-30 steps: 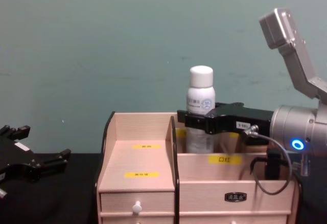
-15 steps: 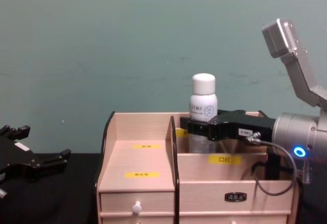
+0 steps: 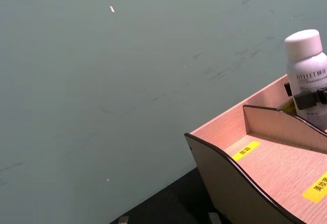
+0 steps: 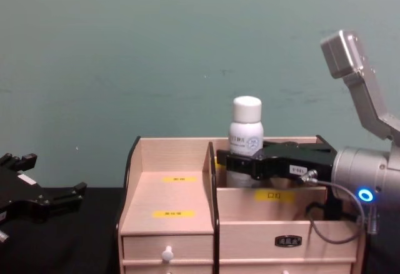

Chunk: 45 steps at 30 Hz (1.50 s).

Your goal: Pick up the facial cleanser and watermelon frost from the table and place them into the tiered storage box.

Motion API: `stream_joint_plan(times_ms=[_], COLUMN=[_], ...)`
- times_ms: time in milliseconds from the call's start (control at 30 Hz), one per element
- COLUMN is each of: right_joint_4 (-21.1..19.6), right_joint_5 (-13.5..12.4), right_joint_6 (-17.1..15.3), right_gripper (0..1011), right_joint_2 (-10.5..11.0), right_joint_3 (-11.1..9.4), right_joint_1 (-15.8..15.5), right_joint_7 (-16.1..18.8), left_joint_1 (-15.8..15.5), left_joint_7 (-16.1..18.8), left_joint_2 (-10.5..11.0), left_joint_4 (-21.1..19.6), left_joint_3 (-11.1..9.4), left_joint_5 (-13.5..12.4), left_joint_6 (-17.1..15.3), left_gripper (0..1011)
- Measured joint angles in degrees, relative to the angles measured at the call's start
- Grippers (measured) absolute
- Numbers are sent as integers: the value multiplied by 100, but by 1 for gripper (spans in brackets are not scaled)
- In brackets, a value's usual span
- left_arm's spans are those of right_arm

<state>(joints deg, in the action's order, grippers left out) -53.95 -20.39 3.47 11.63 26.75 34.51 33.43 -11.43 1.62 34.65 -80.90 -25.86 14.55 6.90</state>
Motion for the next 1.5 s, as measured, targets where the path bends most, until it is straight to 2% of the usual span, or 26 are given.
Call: stream_joint_plan(times_ms=[1000, 1300, 1500], right_joint_4=[-2, -18, -136], right_joint_5=[-7, -3, -13], right_joint_6=[-26, -31, 9], right_gripper=[596, 862, 982], right_joint_2=[-5, -1, 54], right_joint_3=[57, 61, 19], right_joint_1=[-79, -91, -125], right_joint_7=[-30, -4, 15], left_joint_1=[0, 0, 0], left_joint_7=[0, 0, 0], left_joint_2=[0, 0, 0], left_joint_4=[0, 0, 0], left_joint_3=[0, 0, 0], left_joint_5=[0, 0, 0], left_joint_6=[0, 0, 0], left_gripper=[1010, 1010, 1010])
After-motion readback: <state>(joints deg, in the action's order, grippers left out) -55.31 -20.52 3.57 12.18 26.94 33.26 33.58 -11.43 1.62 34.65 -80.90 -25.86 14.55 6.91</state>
